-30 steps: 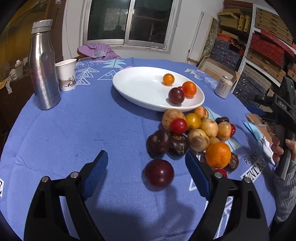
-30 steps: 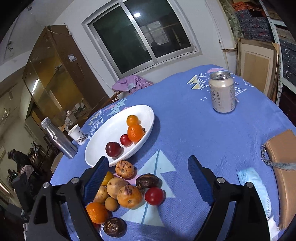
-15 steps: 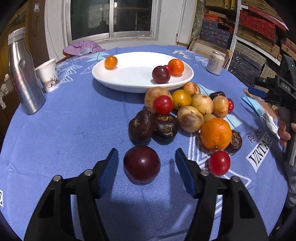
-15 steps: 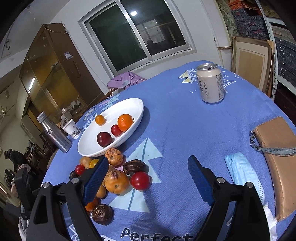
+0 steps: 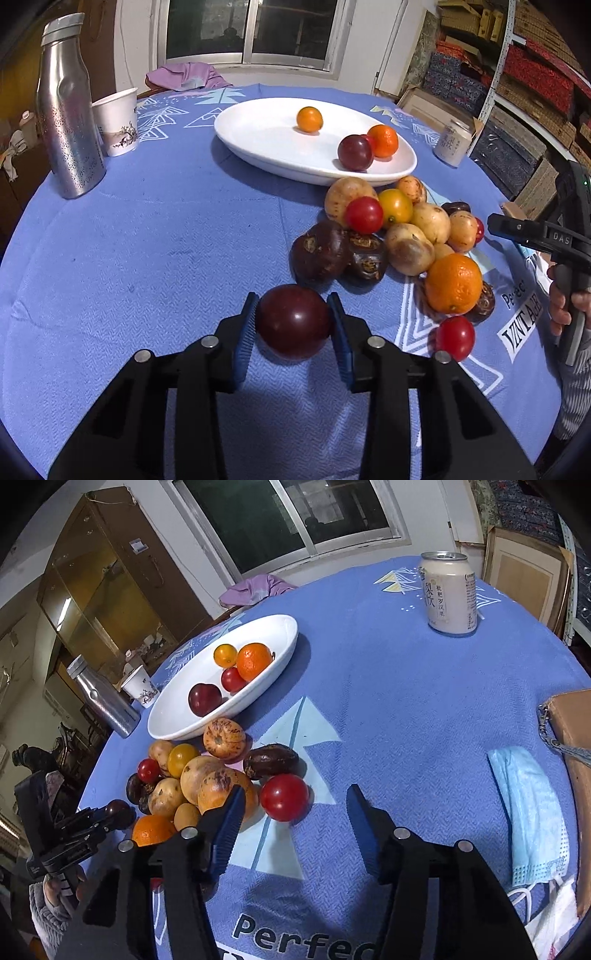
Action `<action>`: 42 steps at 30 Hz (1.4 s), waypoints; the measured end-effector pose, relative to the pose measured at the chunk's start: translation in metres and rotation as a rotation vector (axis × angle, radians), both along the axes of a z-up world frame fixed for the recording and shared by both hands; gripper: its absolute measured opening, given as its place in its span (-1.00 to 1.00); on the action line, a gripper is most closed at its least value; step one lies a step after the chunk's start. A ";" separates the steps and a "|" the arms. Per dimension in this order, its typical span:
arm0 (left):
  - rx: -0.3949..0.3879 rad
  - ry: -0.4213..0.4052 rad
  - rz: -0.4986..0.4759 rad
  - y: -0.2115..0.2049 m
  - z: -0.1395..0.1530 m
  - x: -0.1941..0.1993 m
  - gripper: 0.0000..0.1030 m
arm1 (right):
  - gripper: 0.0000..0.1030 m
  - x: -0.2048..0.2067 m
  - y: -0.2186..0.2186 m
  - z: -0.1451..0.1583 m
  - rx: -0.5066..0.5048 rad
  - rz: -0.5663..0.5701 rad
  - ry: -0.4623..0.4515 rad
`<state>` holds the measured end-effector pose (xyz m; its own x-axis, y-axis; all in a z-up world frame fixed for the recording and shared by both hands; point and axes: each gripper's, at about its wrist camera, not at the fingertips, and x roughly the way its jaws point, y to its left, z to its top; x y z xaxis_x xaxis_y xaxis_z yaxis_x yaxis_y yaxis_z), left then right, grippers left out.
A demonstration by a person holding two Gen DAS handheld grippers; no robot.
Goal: Organize fruits
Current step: 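Grasp another dark red plum with the left gripper while the right grasps a red tomato, then release the plum into the plate with the left gripper while the right releases the tomato there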
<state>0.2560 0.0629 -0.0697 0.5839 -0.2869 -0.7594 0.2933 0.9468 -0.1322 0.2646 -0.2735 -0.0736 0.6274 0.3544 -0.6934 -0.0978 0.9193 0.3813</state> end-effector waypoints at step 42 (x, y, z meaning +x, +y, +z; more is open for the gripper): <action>-0.080 -0.165 0.144 -0.023 0.091 0.104 -0.28 | -0.42 0.072 0.052 0.091 0.012 0.037 -0.184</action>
<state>0.3598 0.0397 0.0211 0.7378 -0.2468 -0.6283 0.1796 0.9690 -0.1697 0.3365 -0.2215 0.0172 0.7301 0.3865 -0.5635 -0.2002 0.9095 0.3644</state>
